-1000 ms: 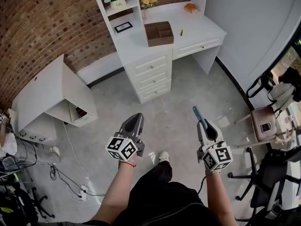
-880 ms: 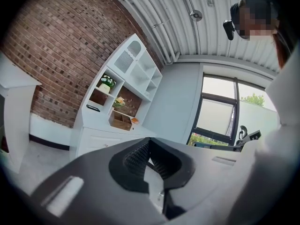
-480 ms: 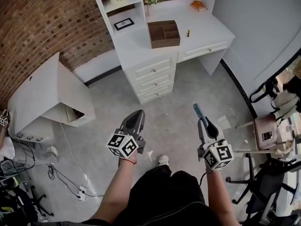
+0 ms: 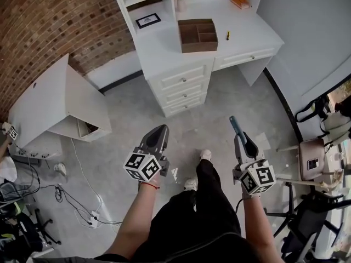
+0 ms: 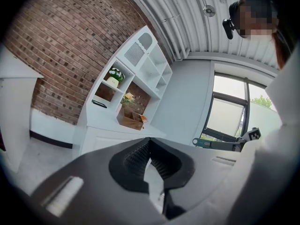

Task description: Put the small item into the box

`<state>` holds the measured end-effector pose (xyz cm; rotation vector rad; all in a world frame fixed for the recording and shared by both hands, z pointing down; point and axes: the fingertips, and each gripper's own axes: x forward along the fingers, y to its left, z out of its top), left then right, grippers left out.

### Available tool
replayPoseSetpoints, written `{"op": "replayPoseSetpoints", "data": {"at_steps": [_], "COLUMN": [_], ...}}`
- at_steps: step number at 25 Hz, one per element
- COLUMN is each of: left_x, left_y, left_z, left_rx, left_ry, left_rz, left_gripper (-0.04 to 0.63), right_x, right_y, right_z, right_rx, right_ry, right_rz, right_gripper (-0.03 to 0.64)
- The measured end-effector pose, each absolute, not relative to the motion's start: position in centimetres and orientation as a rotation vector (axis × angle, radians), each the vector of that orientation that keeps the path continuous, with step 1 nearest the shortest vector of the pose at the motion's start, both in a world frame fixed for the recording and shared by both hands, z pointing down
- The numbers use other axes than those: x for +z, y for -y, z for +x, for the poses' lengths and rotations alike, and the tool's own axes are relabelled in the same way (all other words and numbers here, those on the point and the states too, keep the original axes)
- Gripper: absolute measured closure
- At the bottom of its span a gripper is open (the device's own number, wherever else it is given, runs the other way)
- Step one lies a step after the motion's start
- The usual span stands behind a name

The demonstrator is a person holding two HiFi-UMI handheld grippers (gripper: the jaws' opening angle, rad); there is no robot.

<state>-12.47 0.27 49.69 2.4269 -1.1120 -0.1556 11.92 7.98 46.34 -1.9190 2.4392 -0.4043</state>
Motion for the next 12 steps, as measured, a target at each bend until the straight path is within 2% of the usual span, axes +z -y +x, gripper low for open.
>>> {"op": "replayPoseSetpoints", "data": {"at_steps": [12], "left_x": [48.7], "left_y": [9.1], "left_z": [-10.4], "left_rx": [-0.16], "left_ry": [1.165], "left_rz": [2.43], "left_gripper": [0.594], "right_x": [46.0], "right_y": [3.0], "right_z": [13.5], "right_rx": [-0.385], "right_ry": [-2.486], "right_rz": [-1.806], "right_gripper": [0.54]}}
